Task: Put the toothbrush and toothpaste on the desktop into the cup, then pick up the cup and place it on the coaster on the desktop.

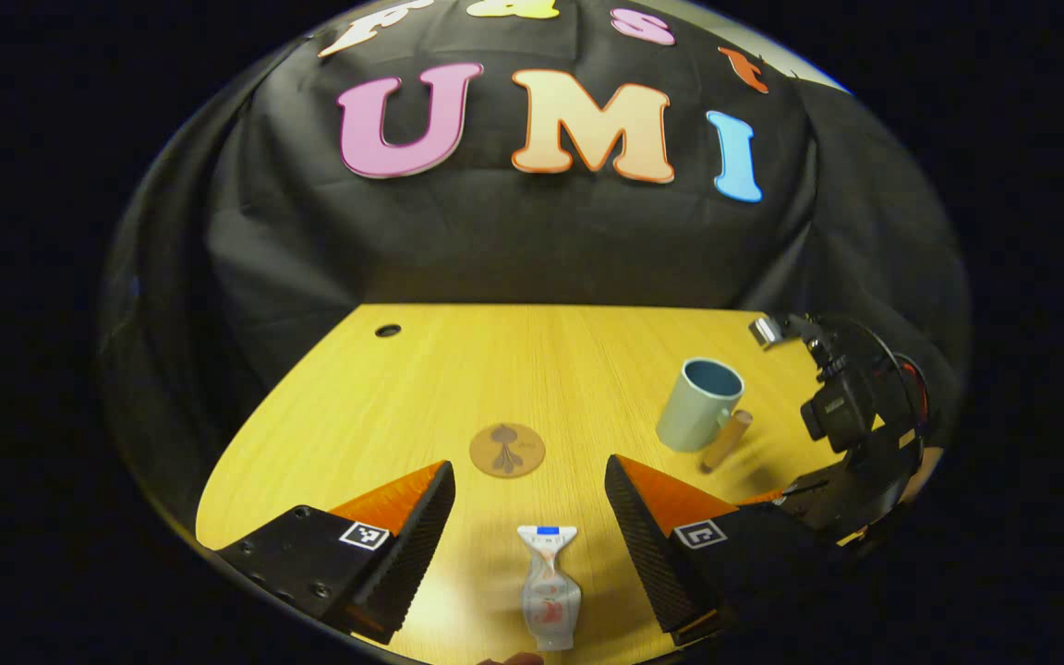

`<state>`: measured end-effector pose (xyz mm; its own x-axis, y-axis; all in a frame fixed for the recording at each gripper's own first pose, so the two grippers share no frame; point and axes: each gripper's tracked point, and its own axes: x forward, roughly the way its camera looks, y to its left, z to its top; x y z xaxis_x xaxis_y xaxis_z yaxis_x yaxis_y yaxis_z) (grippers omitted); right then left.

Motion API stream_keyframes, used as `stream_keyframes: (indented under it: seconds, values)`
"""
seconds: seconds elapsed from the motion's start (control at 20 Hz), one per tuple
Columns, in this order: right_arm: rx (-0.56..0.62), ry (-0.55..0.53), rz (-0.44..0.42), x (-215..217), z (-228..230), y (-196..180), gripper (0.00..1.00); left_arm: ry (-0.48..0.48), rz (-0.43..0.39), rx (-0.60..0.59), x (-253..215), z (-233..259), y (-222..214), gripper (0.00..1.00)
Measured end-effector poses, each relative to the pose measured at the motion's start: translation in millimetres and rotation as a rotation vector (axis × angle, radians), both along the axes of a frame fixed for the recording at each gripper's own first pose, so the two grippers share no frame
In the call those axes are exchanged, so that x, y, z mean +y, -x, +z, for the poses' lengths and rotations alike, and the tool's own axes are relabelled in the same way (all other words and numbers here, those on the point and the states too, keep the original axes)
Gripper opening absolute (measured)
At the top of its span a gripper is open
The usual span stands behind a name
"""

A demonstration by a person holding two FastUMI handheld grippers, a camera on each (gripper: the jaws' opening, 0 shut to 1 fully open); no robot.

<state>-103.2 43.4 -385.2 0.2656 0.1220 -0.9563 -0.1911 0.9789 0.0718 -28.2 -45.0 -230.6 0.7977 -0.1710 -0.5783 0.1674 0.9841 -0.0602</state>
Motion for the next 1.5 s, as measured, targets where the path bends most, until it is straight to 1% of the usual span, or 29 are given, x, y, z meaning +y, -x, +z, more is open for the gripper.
stream_keyframes:
  seconds: [0.5,0.75,0.85,1.1,1.2,1.25,1.4,1.45,1.5]
  values:
    - [-0.008,-0.006,0.015,0.4,0.0,0.0,0.06,-0.056,-0.005,0.301,3.4,-83.7,34.2,0.96]
    - [-0.011,-0.011,0.021,0.4,-0.1,0.2,0.06,-0.080,-0.026,0.372,0.1,-103.5,41.7,0.96]
    - [-0.012,-0.013,0.023,0.4,0.2,0.1,0.06,-0.081,-0.024,0.402,-1.8,-109.6,44.1,0.96]
    - [-0.015,-0.018,0.030,0.4,0.1,-0.3,0.06,-0.089,0.000,0.407,0.8,-113.3,38.0,0.95]
    - [-0.018,-0.019,0.029,0.6,0.3,-0.7,0.06,-0.087,0.003,0.401,1.1,-110.9,34.4,0.87]
    - [-0.019,-0.020,0.029,0.5,0.4,-0.4,0.06,-0.081,0.009,0.393,0.2,-112.1,32.7,0.69]
    - [-0.025,-0.021,0.032,-0.3,-1.3,-0.3,0.06,-0.069,0.029,0.399,0.9,-111.7,31.1,0.46]
    - [-0.028,-0.021,0.037,0.7,0.1,-0.6,0.06,-0.061,0.031,0.402,1.9,-111.0,31.3,0.35]
    - [-0.033,-0.021,0.041,0.4,1.2,-1.4,0.06,-0.052,0.033,0.394,1.1,-111.4,28.9,0.28]
